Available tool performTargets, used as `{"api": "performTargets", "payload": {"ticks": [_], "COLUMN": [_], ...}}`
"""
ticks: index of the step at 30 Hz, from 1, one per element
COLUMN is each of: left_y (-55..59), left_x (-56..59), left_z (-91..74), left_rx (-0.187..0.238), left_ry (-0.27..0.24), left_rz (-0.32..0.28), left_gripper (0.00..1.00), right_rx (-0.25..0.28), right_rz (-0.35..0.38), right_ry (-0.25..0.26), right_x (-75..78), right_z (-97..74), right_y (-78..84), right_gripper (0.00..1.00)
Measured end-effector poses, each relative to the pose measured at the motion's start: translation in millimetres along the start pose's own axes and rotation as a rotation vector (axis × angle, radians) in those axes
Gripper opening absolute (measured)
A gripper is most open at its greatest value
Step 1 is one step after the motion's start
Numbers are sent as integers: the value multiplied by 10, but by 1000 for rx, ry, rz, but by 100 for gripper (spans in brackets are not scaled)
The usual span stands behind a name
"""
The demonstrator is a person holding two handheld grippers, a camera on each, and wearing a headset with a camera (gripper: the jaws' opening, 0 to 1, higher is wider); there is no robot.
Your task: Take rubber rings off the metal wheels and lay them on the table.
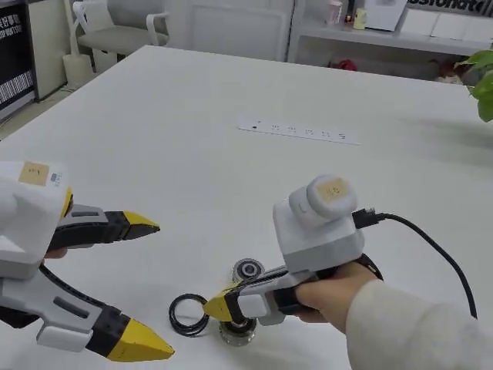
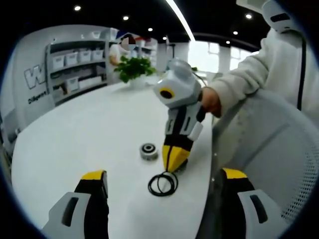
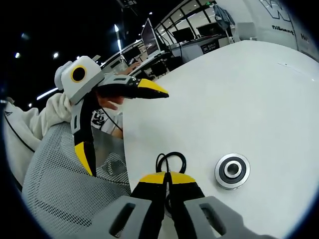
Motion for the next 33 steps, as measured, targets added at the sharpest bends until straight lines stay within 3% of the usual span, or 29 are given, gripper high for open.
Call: {"api": "performTargets", "payload": {"ticks": [13, 33], "left_y": [7, 24], "left_x": [-12, -12], "left_z": [-8, -14], "left_rx": [-1, -9], "left_ry": [-5, -7], "left_rz": [-8, -18], "left_gripper": [94, 94], "right_rx": [0, 67], "right_rz": [-30, -23], "right_ry": [21, 35], "right_x": [11, 22], "right_z": [-6, -139], "right_y": [-19, -117], "right_gripper": [4, 10]}}
Point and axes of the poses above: the centre of the closed fingertips' face, and the gripper's own axes: z roughly forward along the fingers, x roughly to its right, y roughly out of its underside, the point moved 10 cm from there along -z, roughly backward along the fingers, and after that the axes turned 15 degrees about z, right-handed, at the moved point
